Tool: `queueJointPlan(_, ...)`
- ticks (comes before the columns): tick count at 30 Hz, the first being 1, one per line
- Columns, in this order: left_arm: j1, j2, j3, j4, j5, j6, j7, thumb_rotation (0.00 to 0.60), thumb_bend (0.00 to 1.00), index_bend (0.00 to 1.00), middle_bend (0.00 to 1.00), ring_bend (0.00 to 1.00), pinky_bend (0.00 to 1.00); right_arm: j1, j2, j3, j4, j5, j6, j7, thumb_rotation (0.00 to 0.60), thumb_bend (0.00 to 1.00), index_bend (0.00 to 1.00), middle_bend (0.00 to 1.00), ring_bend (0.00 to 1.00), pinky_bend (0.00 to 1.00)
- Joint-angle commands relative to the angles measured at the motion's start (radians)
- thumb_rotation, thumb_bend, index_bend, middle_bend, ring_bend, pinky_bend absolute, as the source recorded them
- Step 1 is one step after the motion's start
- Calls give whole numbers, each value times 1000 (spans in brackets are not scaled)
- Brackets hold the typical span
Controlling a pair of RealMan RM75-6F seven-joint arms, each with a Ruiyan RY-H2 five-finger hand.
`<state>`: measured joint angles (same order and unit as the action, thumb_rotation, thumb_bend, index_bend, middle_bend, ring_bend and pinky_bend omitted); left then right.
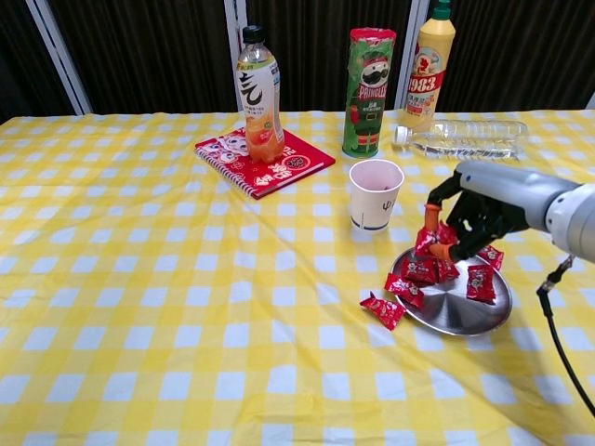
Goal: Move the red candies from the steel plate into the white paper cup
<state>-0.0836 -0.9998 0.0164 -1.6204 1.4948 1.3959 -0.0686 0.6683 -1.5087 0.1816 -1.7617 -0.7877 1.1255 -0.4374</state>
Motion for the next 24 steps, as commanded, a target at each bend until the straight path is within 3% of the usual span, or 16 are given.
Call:
queueJointPlan(1, 0, 1, 0, 0, 1, -1, -1, 600, 11, 0, 0, 0, 0, 16, 31, 39, -36, 16, 10, -15, 600, 559, 625, 823, 855, 972)
queueJointPlan(7, -3, 3, 0, -7, -2, -6, 3, 600, 11, 0, 0, 0, 0, 64, 48, 106, -50, 63, -4, -43, 600, 559, 625, 824, 855, 972)
queueJointPlan(13, -4, 3, 0, -4, -6, -12, -3, 600, 11, 0, 0, 0, 0, 137, 11, 162, 24, 148, -41, -71, 600, 558, 625, 823, 855, 972)
queueJointPlan(24, 0, 9, -1, -6, -21, -15, -11, 600, 11, 0, 0, 0, 0, 227, -92, 177, 221, 224, -122, -76, 600, 559, 624, 824, 854, 972)
